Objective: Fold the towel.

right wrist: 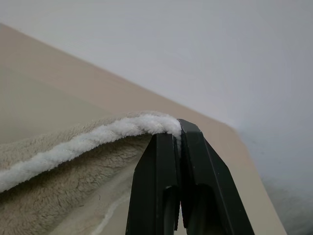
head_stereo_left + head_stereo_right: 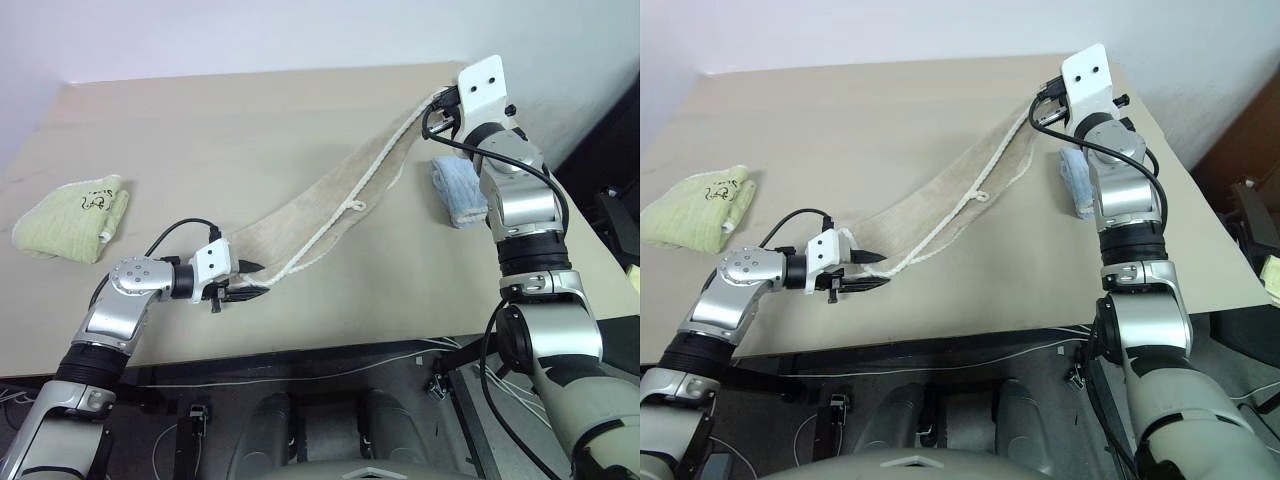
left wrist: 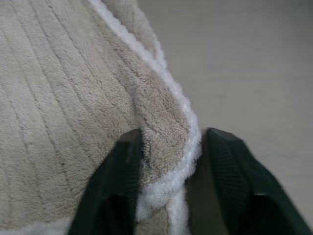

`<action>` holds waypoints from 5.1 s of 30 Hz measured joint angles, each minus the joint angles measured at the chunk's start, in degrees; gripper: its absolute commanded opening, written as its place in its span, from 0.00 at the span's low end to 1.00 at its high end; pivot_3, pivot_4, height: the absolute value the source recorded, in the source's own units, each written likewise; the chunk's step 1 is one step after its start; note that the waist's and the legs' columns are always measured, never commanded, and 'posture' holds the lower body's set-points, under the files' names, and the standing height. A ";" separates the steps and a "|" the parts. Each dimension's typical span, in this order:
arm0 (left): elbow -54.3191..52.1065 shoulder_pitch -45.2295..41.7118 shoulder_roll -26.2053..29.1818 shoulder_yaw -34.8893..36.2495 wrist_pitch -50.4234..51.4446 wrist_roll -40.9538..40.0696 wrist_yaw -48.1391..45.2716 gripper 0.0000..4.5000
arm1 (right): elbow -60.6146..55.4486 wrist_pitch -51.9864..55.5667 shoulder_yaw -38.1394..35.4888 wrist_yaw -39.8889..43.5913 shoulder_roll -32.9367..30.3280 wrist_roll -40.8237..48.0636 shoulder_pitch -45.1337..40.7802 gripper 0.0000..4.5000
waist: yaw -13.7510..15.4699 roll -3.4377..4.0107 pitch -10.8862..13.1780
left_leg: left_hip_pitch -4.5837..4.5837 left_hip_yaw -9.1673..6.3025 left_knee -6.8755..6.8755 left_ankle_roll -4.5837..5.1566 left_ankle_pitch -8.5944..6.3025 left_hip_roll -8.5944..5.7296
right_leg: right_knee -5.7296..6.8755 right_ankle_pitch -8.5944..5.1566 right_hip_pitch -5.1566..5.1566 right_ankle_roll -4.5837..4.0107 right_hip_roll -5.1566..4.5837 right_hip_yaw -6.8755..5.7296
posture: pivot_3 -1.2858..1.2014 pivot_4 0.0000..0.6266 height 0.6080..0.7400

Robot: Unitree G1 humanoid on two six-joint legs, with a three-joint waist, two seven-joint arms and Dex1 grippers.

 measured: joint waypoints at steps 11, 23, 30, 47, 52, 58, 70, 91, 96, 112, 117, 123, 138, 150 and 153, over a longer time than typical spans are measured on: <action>-1.86 1.70 -0.17 4.76 7.53 -6.08 -0.73 0.01 | 0.00 -0.55 0.37 0.04 0.01 -0.41 0.38 0.00 | -0.07 0.00 0.01 | -0.23 0.01 -0.05 0.00 0.00 0.00 | -0.06 0.00 -0.22 0.01 -0.01 0.00 | 0.52 0.24 1.00; -7.37 -8.84 0.88 17.80 37.32 -26.26 5.19 0.01 | 0.00 -0.62 0.47 0.24 -0.07 -0.38 0.48 0.00 | 0.02 -0.05 0.04 | -0.26 -0.06 -0.02 0.00 0.00 -0.04 | -0.05 0.00 -0.22 0.03 0.04 -0.04 | 0.52 0.24 1.00; 17.12 -29.18 2.28 18.50 33.34 -18.95 11.11 0.01 | 7.85 -4.22 0.16 0.69 -5.58 -0.85 -2.92 0.00 | 0.07 -0.13 0.12 | -0.28 -0.01 0.00 -0.02 0.02 -0.21 | -0.10 -0.01 -0.20 0.05 0.06 -0.06 | 0.52 0.24 1.00; 59.57 -56.89 3.36 20.88 7.88 -5.59 11.80 0.01 | 21.35 -16.87 1.97 10.19 -9.46 -1.91 -10.79 0.00 | -1.46 -0.32 0.33 | -0.49 0.09 -0.17 0.00 0.00 -0.18 | -0.29 -0.03 -0.35 0.39 0.07 -0.04 | 0.52 0.24 1.00; 60.45 -54.89 8.23 18.06 3.32 0.76 9.39 0.01 | -1.92 -7.93 1.84 21.32 -10.34 5.01 5.73 0.00 | -1.25 -0.33 0.34 | -0.53 0.07 -0.13 0.01 -0.01 -0.17 | -0.25 -0.02 -0.34 0.44 0.04 -0.05 | 0.52 0.24 1.00; 60.68 -46.85 10.97 17.55 1.17 3.59 -0.03 0.01 | -28.32 7.75 1.14 30.79 -16.38 13.80 21.46 0.00 | -0.73 -0.44 0.43 | -0.60 0.02 0.08 0.03 -0.02 -0.11 | -0.26 0.01 -0.34 0.50 -0.01 -0.09 | 0.52 0.24 1.00; 49.89 -28.98 14.53 18.01 1.69 1.95 -19.15 0.01 | -44.82 19.37 -2.18 41.35 -29.13 21.73 34.77 0.00 | 0.48 -0.44 0.41 | -0.54 0.04 0.06 0.12 -0.08 -0.08 | -0.32 0.04 -0.27 0.51 -0.08 -0.08 | 0.52 0.24 1.00; 12.35 11.61 17.20 25.77 19.92 -12.50 -18.78 0.01 | -53.35 19.57 -9.54 52.81 -38.55 28.50 57.78 0.00 | 0.49 -0.44 0.35 | -0.33 -0.03 -0.02 -0.09 -0.22 0.04 | -0.55 -0.05 -0.10 -0.10 -0.51 0.07 | 0.52 0.24 1.00; 12.37 5.38 17.37 25.71 23.26 -13.22 -15.61 0.01 | -50.37 21.60 -9.47 51.63 -37.84 30.70 51.54 0.00 | 0.54 -0.44 0.35 | -0.35 -0.03 -0.02 -0.04 -0.18 0.03 | -0.56 -0.04 -0.11 -0.11 -0.51 0.05 | 0.52 0.24 1.00; 34.22 -18.48 12.73 15.63 18.61 -4.91 -10.12 0.01 | -33.35 18.76 0.16 48.30 -30.54 26.47 35.14 0.00 | 0.52 -0.46 0.34 | -0.50 0.06 0.02 0.09 -0.11 -0.11 | -0.46 0.13 -0.26 0.21 -0.39 -0.05 | 0.52 0.24 1.00; 41.89 -23.84 11.89 15.14 15.44 -2.32 -8.92 0.01 | -29.40 15.51 2.51 48.22 -27.99 24.16 31.46 0.00 | 0.48 -0.46 0.34 | -0.50 0.12 0.14 0.11 -0.09 -0.11 | -0.35 0.15 -0.24 0.29 -0.16 -0.08 | 0.52 0.24 1.00; 48.83 -27.91 10.87 14.74 12.57 0.71 -6.85 0.01 | -21.89 10.46 5.31 47.70 -23.62 20.37 25.79 0.00 | 0.39 -0.47 0.34 | -0.49 0.17 0.32 0.13 -0.08 -0.11 | -0.23 0.19 -0.21 0.42 -0.11 -0.08 | 0.52 0.24 1.00; 54.60 -31.30 7.50 13.46 10.57 4.99 -2.48 0.23 | -5.82 1.46 7.04 44.44 -15.91 12.23 17.28 0.00 | 0.36 -0.47 0.35 | -0.49 0.16 0.39 0.12 -0.08 -0.14 | -0.14 0.20 -0.20 0.45 -0.09 -0.08 | 0.52 0.24 1.00; 54.80 -31.33 7.85 16.50 10.70 4.06 -2.47 1.00 | -6.82 3.97 6.09 45.22 -14.44 13.38 17.11 0.85 | 0.27 -0.47 0.35 | -0.49 0.14 0.53 0.12 -0.08 -0.11 | 0.01 0.19 -0.21 0.46 -0.07 -0.07 | 0.52 0.24 1.00; 54.65 -31.11 8.50 18.02 10.24 3.32 -2.42 1.00 | -8.17 7.13 3.59 44.05 -14.40 15.64 17.16 0.99 | 0.32 -0.47 0.35 | -0.49 0.12 0.63 0.12 -0.08 -0.10 | 0.11 0.19 -0.20 0.46 -0.08 -0.07 | 0.52 0.24 1.00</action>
